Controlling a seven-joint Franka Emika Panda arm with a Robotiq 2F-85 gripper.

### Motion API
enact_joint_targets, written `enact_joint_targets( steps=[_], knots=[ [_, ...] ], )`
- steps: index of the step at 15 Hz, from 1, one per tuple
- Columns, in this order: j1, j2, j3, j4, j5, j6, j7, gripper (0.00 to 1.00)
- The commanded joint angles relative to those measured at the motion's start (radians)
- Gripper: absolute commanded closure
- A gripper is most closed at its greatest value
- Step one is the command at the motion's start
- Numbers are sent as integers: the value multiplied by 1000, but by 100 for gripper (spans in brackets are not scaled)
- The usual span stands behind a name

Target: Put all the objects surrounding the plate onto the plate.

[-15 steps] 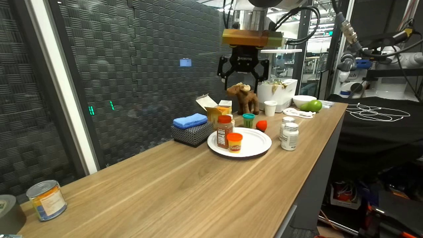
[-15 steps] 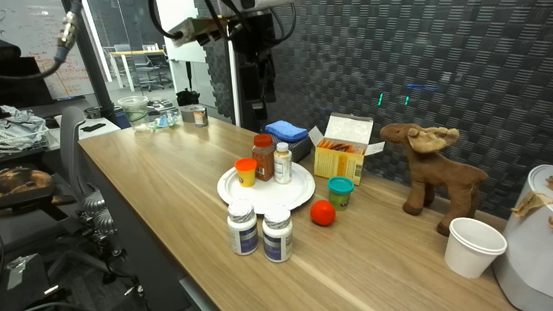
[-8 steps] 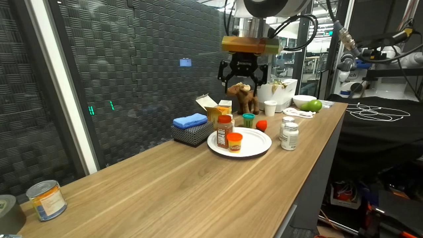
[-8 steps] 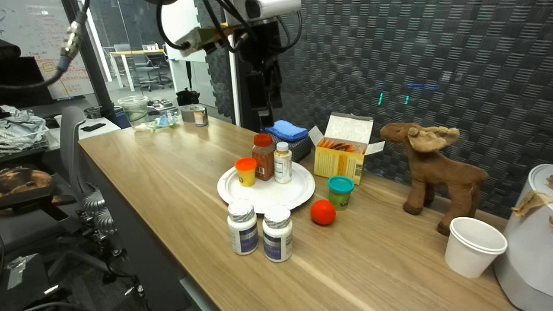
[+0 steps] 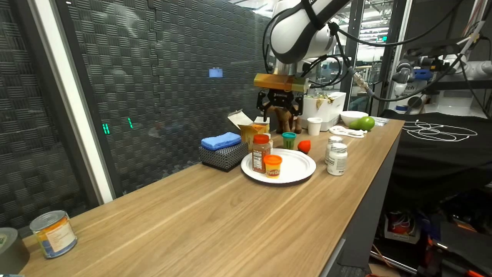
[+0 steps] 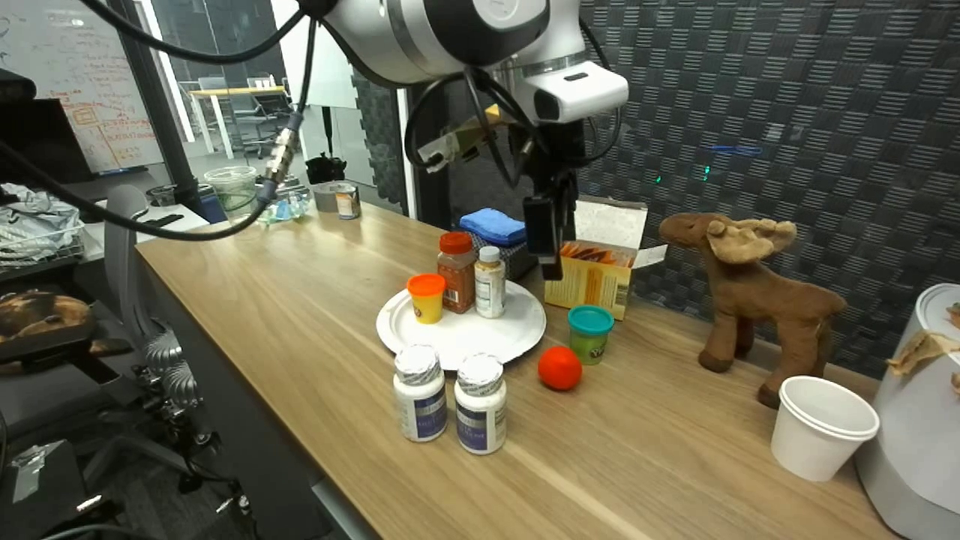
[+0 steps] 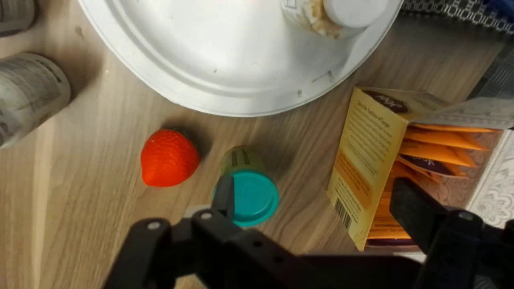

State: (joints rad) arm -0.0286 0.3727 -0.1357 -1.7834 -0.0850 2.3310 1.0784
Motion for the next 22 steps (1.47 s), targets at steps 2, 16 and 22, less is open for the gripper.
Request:
enact_joint_targets(
  steps=[2, 16, 22],
  knots=[
    [-12, 24, -31, 62, 61, 4, 54, 0],
    [-67, 134, -53, 123, 162, -19, 115, 0],
    [-67, 143, -55, 124, 172, -37, 130, 0]
  ],
)
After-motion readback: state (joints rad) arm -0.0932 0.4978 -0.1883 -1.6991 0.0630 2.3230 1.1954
